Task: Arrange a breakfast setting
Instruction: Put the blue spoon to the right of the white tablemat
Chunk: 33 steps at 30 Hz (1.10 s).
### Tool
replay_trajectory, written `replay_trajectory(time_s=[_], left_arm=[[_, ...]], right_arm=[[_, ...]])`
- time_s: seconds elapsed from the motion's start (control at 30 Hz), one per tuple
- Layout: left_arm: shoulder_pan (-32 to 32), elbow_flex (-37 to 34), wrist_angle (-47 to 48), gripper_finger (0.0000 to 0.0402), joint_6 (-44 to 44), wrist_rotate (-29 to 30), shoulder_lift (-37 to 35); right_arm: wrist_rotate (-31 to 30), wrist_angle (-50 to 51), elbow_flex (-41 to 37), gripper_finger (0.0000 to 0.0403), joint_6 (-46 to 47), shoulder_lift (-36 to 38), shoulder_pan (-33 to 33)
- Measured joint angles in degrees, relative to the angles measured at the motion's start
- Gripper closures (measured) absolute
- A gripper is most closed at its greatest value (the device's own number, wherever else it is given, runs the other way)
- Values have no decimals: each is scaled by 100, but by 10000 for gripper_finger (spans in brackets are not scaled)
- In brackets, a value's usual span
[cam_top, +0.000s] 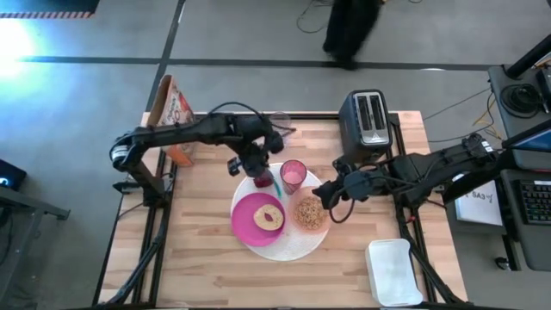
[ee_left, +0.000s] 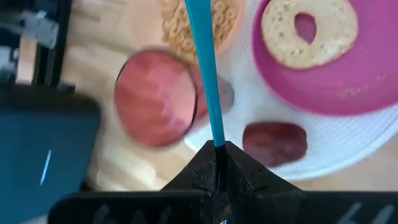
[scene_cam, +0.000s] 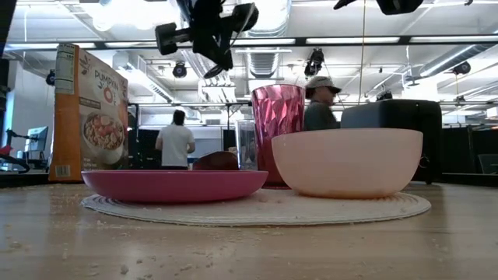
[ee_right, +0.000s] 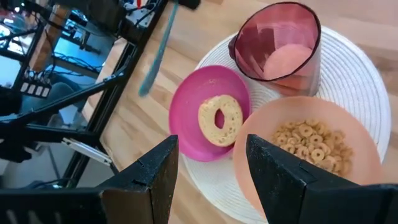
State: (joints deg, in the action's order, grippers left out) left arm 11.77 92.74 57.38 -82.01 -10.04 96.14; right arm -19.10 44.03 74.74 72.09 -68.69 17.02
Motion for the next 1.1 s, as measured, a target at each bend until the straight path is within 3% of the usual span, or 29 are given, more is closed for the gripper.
replay_trajectory(time_s=[0.2,0.57,0.77,1.1], left_arm=[[-429,183,-202,401,-258,97,286],[-725,1261,-340,401,-294,234,984],[-761,1665,-463,401,-290,1136,1533],[-776,2438,-393,401,-262,1246,2106]], right_arm=[[301,-15,0,225,9,-21,-86],[311,-19,0,225,-501,-26,-207],[597,-104,0,225,-776,3,-272],[599,-104,0,225,-868,-8,-283]])
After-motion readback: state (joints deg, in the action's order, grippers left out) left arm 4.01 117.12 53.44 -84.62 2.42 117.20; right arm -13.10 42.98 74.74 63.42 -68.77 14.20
